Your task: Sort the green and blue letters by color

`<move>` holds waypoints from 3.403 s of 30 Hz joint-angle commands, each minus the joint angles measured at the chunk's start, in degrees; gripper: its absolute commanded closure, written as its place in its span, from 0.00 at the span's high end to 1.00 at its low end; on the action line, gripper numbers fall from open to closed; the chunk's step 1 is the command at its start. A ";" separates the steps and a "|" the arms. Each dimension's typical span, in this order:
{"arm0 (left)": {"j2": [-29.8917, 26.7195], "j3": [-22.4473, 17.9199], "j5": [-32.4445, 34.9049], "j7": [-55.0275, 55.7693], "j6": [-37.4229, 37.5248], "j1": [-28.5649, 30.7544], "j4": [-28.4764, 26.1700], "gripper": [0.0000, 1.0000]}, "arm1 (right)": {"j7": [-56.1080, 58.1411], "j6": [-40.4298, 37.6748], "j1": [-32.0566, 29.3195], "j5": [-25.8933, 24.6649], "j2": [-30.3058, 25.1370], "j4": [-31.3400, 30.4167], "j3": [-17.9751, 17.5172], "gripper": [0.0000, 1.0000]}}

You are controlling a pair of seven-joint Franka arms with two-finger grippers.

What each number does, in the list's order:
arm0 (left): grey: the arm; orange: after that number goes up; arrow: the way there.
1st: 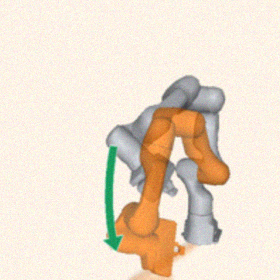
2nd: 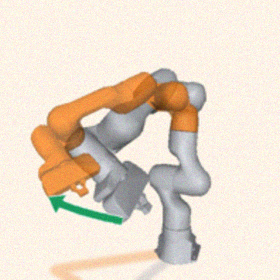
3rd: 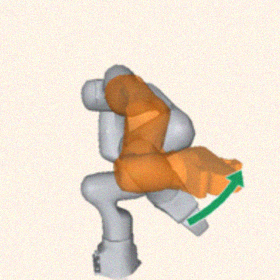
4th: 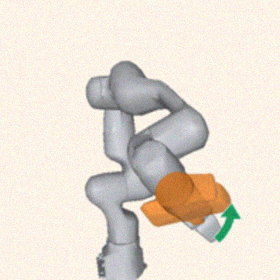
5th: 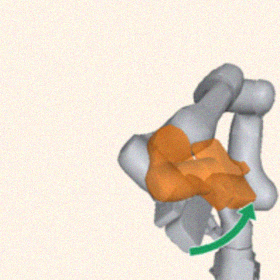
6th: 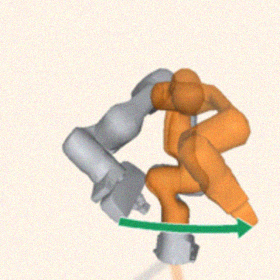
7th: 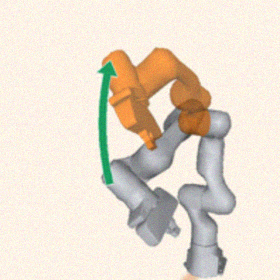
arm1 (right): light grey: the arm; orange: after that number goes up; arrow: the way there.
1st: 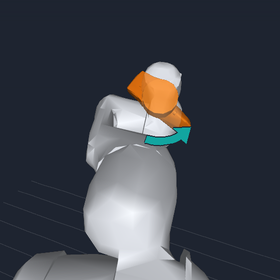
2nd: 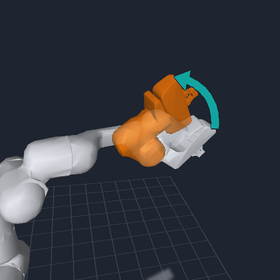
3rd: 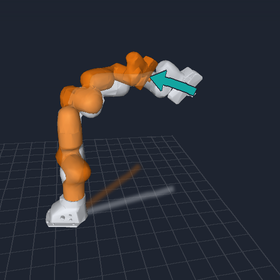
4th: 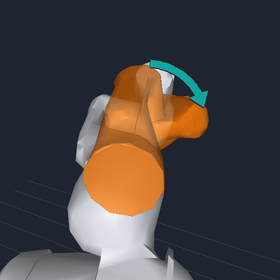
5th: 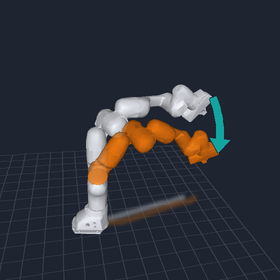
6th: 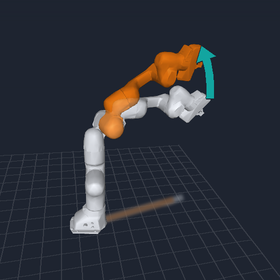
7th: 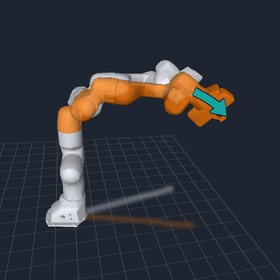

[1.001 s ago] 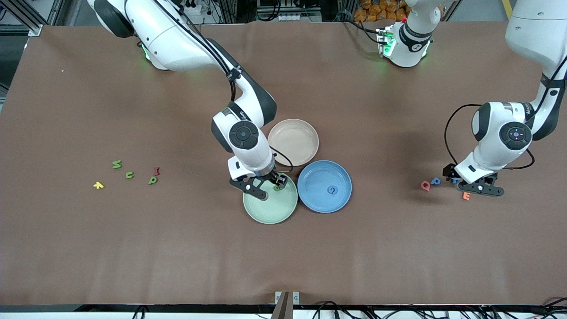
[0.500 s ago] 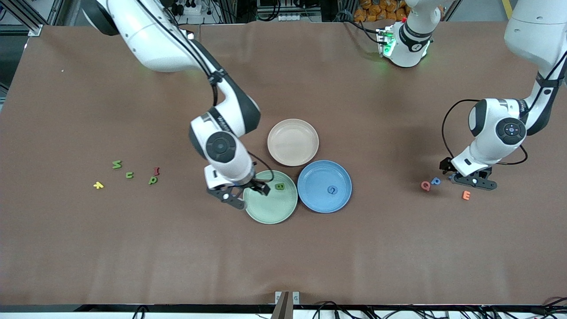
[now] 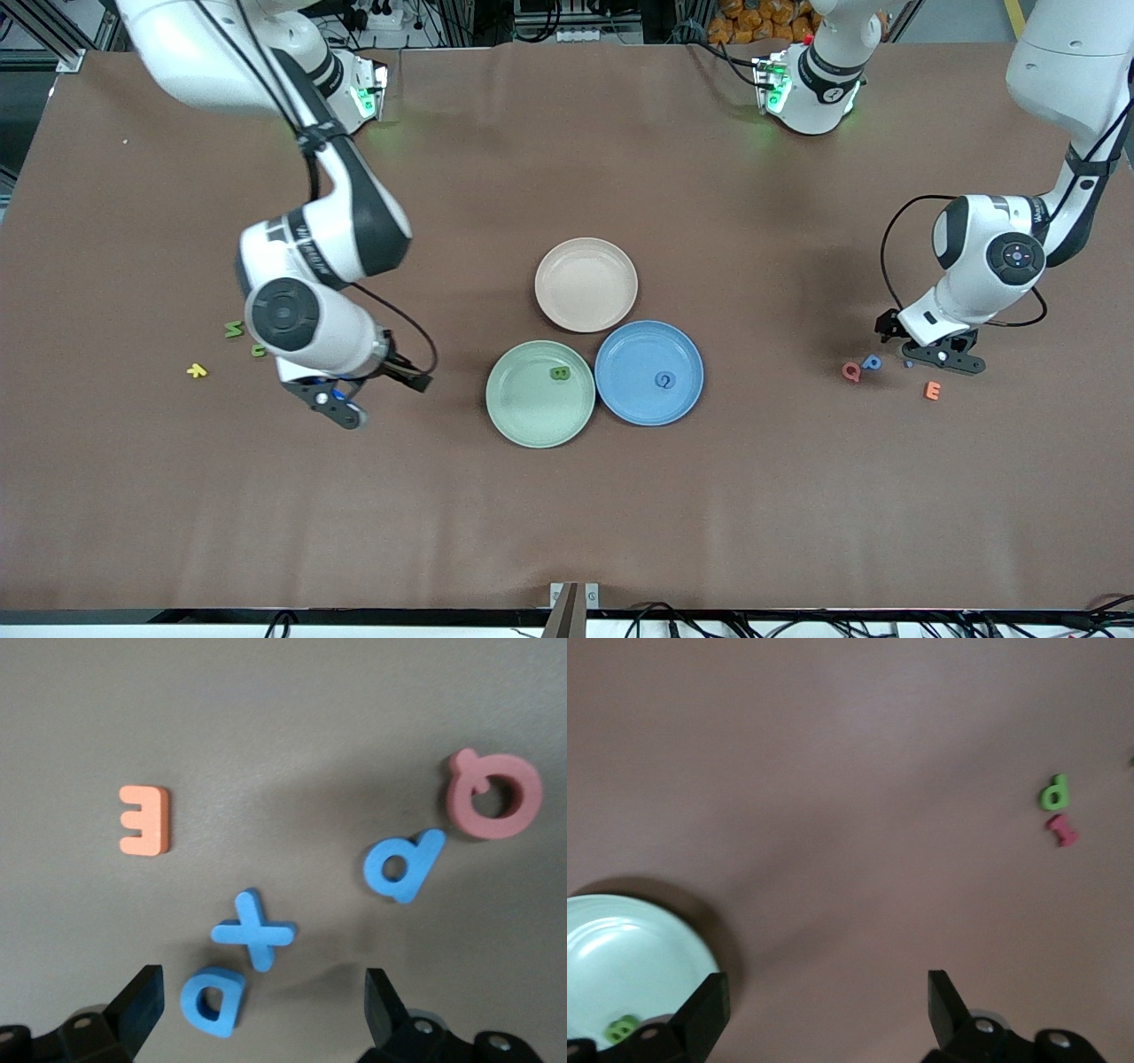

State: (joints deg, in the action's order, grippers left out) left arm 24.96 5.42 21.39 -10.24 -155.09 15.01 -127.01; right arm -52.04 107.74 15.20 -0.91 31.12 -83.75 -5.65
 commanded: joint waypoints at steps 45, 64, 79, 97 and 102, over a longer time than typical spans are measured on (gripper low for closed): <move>0.09 -1.99 1.11 -4.87 -3.38 2.13 -1.49 1.00 | 27.08 37.10 -17.22 -0.23 -14.07 -42.90 -2.17 0.80; 0.09 -2.08 -2.75 -5.05 -3.29 2.57 -2.19 1.00 | 31.74 43.08 -18.45 -1.19 -8.18 -42.11 -0.76 0.74; 0.35 -2.08 -3.64 -4.96 -3.29 2.22 -2.19 0.32 | 37.54 45.36 -18.45 -1.19 -5.37 -41.15 1.00 0.60; 0.09 -2.08 -3.64 -4.96 -3.20 1.87 -2.01 0.18 | 39.03 46.15 -18.54 -1.19 -4.23 -40.79 1.17 0.55; -0.53 -2.08 -3.64 -4.79 -2.94 1.60 -1.93 0.14 | 39.03 46.15 -18.54 -1.19 -4.14 -40.53 1.35 0.51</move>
State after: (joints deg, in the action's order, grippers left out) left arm 25.72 3.34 18.92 -14.63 -157.81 17.18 -127.88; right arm -13.68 153.56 -2.53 -1.22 26.11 -125.36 -4.06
